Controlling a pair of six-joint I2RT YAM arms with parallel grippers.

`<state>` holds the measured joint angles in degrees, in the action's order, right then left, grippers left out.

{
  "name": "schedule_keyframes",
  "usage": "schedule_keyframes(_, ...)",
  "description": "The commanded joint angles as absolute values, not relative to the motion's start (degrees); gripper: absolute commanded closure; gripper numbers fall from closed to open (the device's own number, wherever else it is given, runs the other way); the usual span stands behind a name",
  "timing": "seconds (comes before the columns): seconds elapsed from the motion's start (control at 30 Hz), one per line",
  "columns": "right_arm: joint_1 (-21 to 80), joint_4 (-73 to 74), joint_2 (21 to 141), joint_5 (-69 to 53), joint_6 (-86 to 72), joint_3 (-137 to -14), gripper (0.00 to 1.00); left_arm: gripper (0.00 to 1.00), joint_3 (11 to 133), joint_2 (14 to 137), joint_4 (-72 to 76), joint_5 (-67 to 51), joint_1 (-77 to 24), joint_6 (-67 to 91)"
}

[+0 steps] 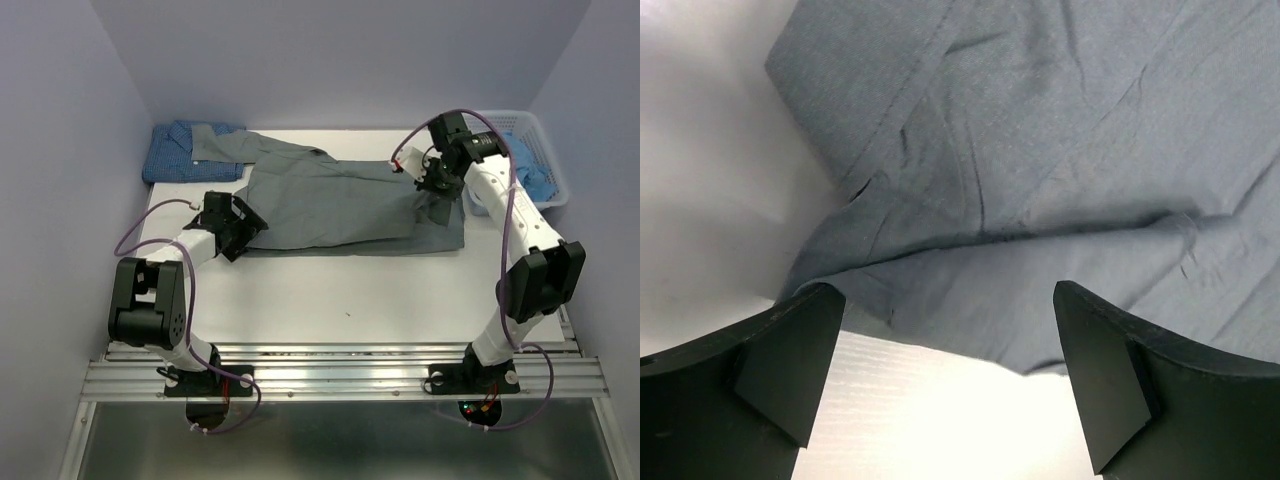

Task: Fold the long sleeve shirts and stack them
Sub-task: Fold the shirt

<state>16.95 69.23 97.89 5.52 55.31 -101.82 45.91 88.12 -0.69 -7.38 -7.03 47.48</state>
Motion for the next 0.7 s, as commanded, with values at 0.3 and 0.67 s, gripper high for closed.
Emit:
schedule_keyframes(0.3,10.2,69.4,102.8,5.8,72.4,-98.4,0.99,0.01,48.9,82.6,-6.0,-4.0,-7.2,49.5)
schedule_keyframes(0.67,8.6,63.0,109.1,9.7,75.0,-95.7,0.97,0.01,48.3,78.9,-6.9,-2.5,-7.5,49.0)
